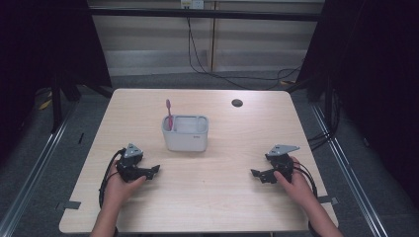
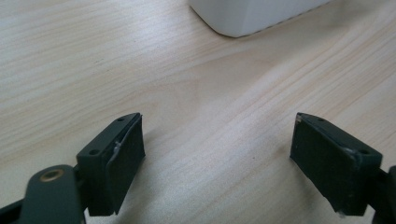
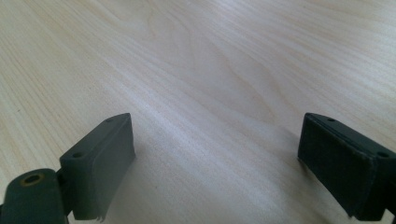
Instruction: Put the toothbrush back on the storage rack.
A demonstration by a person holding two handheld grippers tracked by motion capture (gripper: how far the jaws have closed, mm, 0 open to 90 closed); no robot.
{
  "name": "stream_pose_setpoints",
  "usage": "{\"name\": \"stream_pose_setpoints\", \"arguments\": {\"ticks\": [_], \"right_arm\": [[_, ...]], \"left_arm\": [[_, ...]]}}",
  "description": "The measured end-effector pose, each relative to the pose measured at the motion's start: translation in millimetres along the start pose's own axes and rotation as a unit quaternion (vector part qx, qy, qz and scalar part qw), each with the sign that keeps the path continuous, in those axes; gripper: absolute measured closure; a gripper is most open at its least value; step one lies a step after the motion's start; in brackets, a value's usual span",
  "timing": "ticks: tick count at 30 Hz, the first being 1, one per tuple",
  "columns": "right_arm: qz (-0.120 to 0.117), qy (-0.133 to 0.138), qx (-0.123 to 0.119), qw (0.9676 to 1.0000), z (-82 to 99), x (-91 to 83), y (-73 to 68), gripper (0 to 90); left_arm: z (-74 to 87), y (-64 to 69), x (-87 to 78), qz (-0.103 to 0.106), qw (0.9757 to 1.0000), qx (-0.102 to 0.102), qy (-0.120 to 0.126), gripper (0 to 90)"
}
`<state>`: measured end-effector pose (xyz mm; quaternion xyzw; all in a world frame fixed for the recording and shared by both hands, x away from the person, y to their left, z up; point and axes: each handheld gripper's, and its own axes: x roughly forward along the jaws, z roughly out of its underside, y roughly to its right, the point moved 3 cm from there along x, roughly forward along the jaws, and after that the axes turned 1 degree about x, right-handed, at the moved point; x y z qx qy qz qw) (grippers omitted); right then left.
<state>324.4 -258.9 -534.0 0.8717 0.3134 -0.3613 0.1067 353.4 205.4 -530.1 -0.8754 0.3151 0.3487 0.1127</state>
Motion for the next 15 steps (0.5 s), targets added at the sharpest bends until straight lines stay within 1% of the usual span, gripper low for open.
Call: {"name": "stream_pose_setpoints", "arguments": {"ticks": [2, 15], "right_arm": [[0.000, 0.000, 0.000, 1.0000, 0.0, 0.0, 0.0, 10.1], [0.000, 0.000, 0.000, 1.0000, 0.0, 0.0, 0.0, 10.1]], "left_arm": [[-0.2, 1.6, 1.0, -0.005, 0.9999, 0.009, -0.004, 16.0], [-0.3, 1.6, 1.0, -0.006, 0.9999, 0.008, -0.005, 15.2]]}}
